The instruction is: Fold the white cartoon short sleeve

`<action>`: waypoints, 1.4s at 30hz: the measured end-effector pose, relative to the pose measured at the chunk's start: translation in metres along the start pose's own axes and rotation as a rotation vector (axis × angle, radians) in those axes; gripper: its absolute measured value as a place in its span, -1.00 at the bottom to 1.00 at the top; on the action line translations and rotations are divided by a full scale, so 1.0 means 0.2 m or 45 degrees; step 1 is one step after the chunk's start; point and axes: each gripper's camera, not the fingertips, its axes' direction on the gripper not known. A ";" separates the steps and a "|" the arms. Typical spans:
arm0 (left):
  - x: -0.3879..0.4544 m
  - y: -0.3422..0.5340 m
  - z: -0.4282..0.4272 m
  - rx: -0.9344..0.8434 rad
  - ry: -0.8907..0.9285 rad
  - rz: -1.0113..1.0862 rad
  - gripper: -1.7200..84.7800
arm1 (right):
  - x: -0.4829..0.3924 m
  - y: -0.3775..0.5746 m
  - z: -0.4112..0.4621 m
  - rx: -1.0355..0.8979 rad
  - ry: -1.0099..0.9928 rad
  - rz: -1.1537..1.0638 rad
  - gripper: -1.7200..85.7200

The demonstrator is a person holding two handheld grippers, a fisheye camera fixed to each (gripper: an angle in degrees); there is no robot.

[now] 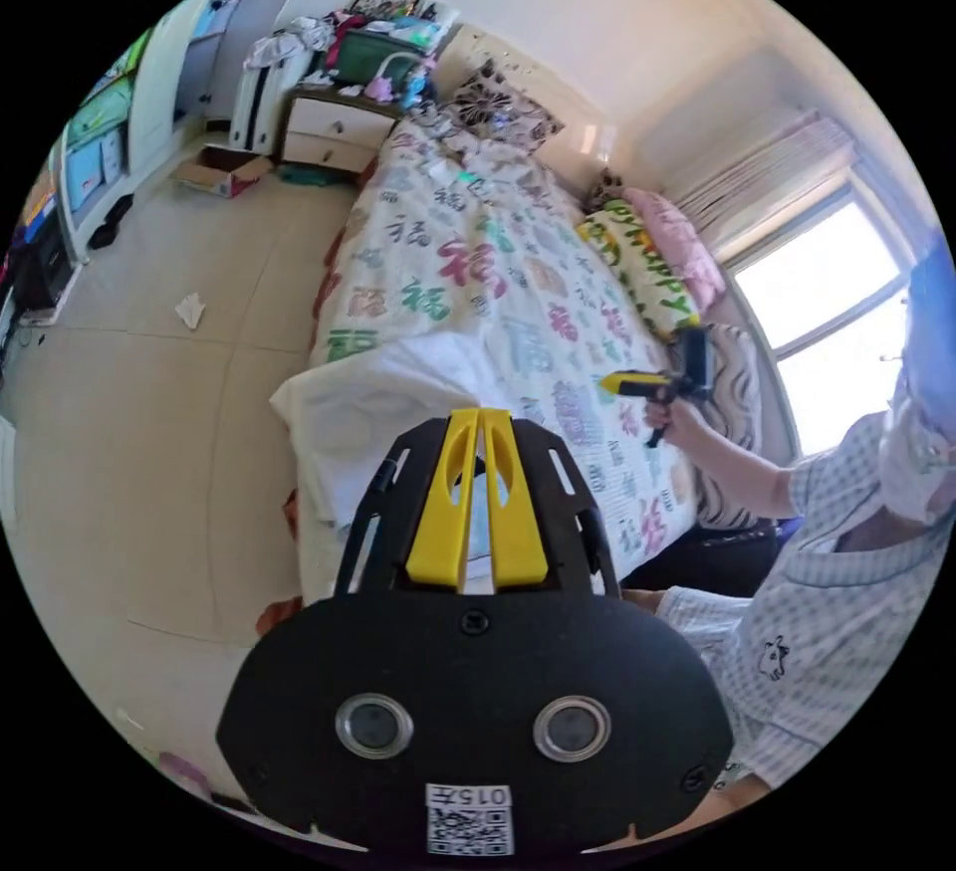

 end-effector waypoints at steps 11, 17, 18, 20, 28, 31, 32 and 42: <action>1.03 -0.20 0.21 0.041 0.557 0.545 -0.97 | -0.41 0.28 -0.44 0.029 0.153 -0.408 -0.84; 1.34 -0.15 0.65 0.029 0.781 0.505 -0.84 | -0.31 0.80 -1.18 0.213 -0.226 -0.112 -0.85; 1.38 -0.07 0.78 0.016 0.835 0.434 -0.78 | -0.25 0.93 -1.31 0.261 -0.272 0.015 -0.85; 1.47 0.11 0.99 -0.019 0.866 0.306 -0.69 | -0.16 1.13 -1.48 0.308 -0.308 0.190 -0.85; 2.23 0.71 2.00 -0.387 0.723 0.146 -0.65 | 0.10 1.80 -2.04 0.429 -0.358 0.541 -0.85; 2.42 0.71 2.22 -0.423 0.678 0.200 -0.91 | 0.16 1.93 -2.28 0.384 -0.297 0.542 -0.85; 2.46 0.69 2.28 -0.424 0.716 0.208 -0.93 | 0.18 1.98 -2.39 0.358 -0.250 0.524 -0.86; 2.58 0.60 2.44 -0.741 0.749 0.292 -0.97 | 0.10 2.43 -2.93 -0.044 -0.187 0.604 -0.96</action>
